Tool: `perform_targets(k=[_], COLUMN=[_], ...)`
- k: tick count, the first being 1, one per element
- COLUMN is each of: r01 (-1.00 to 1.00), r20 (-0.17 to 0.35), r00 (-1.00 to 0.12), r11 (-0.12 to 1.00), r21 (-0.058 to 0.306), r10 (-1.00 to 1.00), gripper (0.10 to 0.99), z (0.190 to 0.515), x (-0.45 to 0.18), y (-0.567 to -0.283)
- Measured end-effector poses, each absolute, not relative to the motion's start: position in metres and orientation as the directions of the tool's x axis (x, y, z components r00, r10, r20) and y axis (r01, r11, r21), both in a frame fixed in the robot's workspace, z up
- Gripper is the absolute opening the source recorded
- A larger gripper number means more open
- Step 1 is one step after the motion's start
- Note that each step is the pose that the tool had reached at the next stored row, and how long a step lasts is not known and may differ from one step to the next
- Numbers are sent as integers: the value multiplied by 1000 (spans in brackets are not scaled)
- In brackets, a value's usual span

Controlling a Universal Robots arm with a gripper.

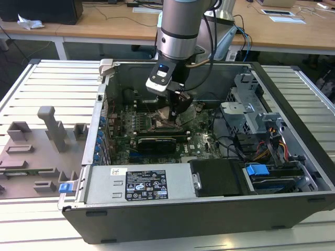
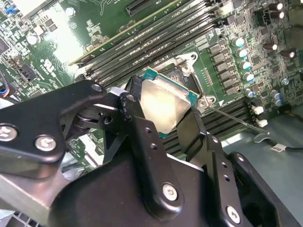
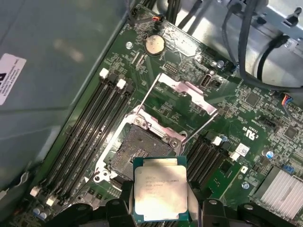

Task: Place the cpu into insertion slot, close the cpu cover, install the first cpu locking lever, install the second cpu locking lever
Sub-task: 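Place the cpu into insertion slot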

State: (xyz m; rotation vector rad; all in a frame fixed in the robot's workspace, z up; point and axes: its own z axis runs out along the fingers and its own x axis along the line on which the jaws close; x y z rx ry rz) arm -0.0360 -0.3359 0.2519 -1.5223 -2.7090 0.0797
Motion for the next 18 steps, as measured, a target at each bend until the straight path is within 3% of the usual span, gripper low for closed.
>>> perform_targets(k=[18], r01=[924], r20=[2], r00=[-377], r11=[377], r21=[-62], r10=[926], gripper=[541], z=[252], x=[-36], y=[-336])
